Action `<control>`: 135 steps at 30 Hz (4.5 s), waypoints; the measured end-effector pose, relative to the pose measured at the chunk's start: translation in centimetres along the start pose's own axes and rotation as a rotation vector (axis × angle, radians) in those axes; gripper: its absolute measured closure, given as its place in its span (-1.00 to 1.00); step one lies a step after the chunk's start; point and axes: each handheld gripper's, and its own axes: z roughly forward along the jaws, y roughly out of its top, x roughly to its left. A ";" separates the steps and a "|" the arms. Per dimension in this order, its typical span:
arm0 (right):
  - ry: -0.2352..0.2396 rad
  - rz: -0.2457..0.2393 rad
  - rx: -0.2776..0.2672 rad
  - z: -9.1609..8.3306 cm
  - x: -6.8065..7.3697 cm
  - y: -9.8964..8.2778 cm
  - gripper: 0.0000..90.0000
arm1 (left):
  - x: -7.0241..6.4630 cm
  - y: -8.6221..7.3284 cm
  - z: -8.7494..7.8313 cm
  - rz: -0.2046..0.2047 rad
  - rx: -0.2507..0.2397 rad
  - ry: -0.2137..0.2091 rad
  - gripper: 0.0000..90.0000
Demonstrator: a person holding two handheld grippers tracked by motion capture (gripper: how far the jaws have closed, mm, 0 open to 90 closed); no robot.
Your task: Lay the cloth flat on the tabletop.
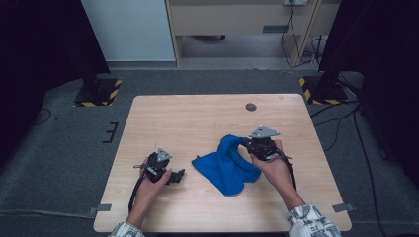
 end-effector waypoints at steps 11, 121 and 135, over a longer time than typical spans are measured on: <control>0.005 0.034 0.023 -1.4 -2.5 -3.9 0.92 | -0.9 0.9 -0.6 -0.034 -0.055 -0.023 -0.80; 0.133 0.056 0.167 -0.4 2.1 -6.3 0.78 | -4.9 5.1 1.3 0.000 -0.068 -0.157 0.91; 0.012 0.007 0.157 0.6 -1.2 -5.1 0.94 | -4.7 4.5 0.1 -0.020 -0.048 -0.172 0.93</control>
